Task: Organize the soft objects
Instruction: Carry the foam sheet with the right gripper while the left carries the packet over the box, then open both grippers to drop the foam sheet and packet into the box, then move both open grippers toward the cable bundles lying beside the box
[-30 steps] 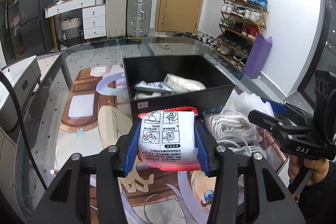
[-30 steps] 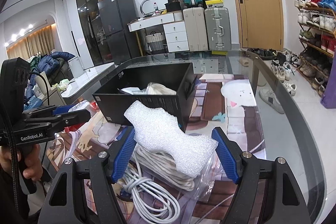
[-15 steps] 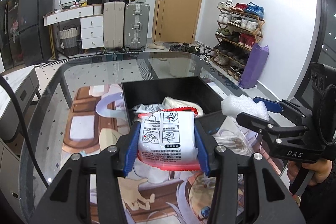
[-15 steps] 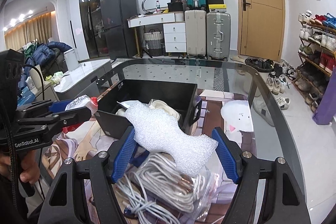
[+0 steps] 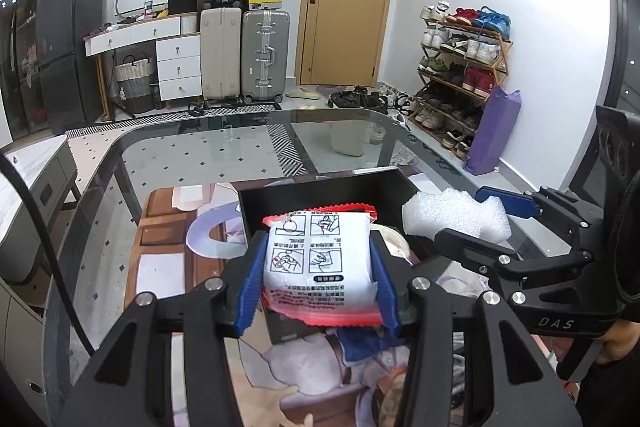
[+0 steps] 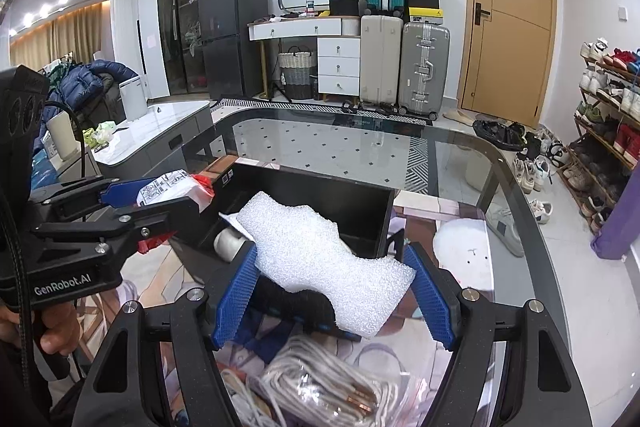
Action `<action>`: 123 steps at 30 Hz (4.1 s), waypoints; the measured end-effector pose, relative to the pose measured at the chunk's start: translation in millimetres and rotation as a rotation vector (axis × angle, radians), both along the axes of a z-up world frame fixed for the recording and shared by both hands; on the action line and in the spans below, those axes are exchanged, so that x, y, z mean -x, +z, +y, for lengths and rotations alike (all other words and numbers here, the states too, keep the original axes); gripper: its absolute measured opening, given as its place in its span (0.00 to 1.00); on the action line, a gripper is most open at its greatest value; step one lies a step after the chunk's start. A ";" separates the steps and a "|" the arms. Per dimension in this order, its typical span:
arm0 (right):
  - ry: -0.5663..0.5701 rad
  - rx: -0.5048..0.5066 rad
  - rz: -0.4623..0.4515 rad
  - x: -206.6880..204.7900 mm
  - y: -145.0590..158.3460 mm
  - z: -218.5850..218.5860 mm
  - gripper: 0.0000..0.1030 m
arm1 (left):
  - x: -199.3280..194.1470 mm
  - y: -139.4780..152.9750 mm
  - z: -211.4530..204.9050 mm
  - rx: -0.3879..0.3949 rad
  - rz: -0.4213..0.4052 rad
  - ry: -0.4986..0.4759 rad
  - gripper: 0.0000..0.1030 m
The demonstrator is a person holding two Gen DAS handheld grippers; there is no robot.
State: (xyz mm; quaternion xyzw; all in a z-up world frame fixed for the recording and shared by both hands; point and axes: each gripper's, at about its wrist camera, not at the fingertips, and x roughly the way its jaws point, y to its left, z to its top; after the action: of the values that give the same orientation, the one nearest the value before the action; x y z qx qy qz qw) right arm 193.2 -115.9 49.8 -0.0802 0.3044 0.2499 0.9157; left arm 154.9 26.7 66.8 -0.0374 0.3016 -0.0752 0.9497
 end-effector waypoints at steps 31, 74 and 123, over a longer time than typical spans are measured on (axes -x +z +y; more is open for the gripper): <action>0.031 0.116 0.030 -62.6 -14.8 35.4 0.73 | -50.1 -16.6 1.0 -0.063 0.045 0.022 0.46; -0.071 -0.013 0.029 -0.5 -28.9 -56.3 0.99 | -4.2 -9.2 0.7 0.010 0.019 0.009 1.00; -0.121 -0.049 0.090 33.9 -41.7 -102.5 0.99 | 46.4 -65.0 -99.8 -0.118 0.171 -0.118 1.00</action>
State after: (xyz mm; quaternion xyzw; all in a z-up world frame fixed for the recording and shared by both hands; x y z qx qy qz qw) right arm 159.3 -218.5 8.1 -0.0280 0.3435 0.2046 0.9162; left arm 108.5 -73.1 1.8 0.0300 0.3873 -0.1095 0.9150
